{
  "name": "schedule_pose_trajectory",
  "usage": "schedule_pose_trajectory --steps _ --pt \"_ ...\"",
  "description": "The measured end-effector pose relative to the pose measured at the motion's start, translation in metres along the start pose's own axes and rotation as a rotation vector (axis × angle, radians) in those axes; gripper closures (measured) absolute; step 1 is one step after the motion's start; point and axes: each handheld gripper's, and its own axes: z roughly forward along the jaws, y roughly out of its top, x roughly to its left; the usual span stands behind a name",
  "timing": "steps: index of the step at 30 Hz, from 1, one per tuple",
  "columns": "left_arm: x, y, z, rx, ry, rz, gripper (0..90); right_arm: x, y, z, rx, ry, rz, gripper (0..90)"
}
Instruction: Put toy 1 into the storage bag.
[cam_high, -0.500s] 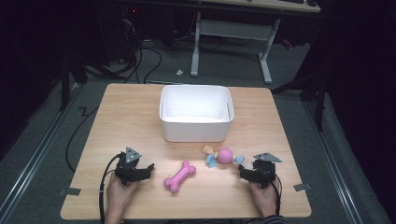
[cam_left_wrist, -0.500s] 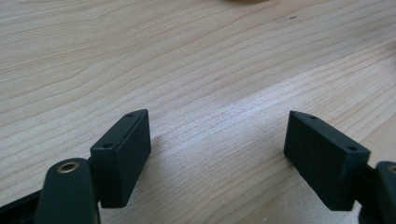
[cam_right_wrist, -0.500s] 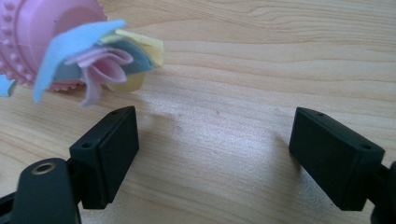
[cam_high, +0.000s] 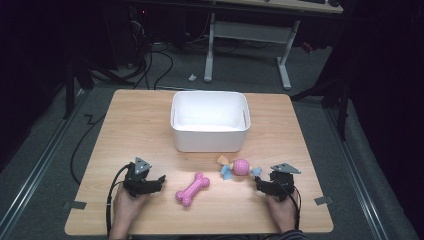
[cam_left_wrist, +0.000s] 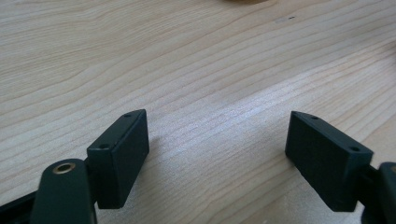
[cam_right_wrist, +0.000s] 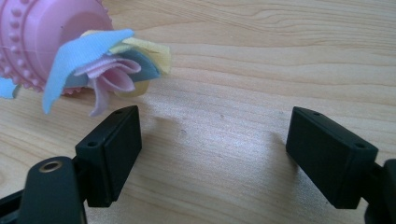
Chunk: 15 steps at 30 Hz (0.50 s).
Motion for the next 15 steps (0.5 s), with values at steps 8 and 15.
schedule_pose_trajectory --steps 8,15 --pt "0.0006 0.0002 0.0003 -0.003 0.0 -0.004 22.2 0.0001 0.0 -0.0001 0.0 0.0 0.0 18.5" --pt "0.0036 -0.0005 -0.0006 -0.007 -0.001 -0.013 22.3 0.0 -0.0001 -0.0001 -0.002 0.002 -0.004 19.0"
